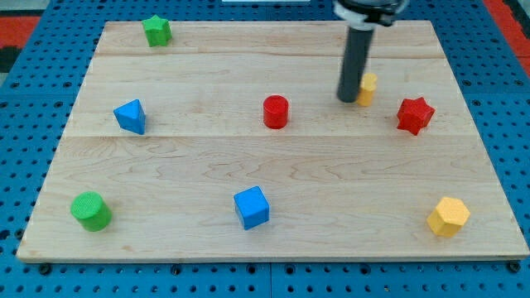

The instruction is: Slide the green star vertical to the red circle

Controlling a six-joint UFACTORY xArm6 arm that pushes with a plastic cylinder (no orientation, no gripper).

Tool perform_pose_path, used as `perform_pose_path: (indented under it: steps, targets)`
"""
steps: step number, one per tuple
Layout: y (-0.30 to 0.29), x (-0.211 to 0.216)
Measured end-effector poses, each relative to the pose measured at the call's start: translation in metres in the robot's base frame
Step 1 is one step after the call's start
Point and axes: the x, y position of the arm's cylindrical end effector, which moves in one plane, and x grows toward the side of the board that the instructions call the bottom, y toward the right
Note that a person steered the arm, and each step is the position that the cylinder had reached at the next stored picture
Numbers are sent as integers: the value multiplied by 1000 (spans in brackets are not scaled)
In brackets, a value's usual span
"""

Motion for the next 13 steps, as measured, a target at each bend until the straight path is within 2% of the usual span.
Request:
perform_pose_path:
  steps: [1, 2, 3, 4, 5, 7, 8, 9, 10, 11, 12, 13]
  targets:
    - [-22, 19]
    - [2, 16]
    - [36, -1]
    - [43, -35]
    - [-66, -51]
    - [-248, -133]
    - [-247, -169]
    - [-272, -152]
    - [-295, -92]
    - [-339, -80]
    - [-415, -116]
    - [-408, -165]
